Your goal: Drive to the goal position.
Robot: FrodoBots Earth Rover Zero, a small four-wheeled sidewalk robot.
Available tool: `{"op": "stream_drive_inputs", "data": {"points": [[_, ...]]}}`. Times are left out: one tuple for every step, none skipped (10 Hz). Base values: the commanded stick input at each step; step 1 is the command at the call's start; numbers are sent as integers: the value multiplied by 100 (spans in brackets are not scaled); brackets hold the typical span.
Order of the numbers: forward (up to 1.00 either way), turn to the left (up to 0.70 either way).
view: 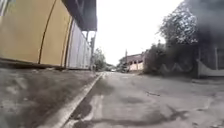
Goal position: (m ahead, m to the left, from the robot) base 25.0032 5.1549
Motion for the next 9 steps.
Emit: {"op": "stream_drive_inputs", "data": {"points": [[70,0],[70,0],[70,0],[70,0],[70,0],[70,0],[70,0],[70,0],[70,0]]}}
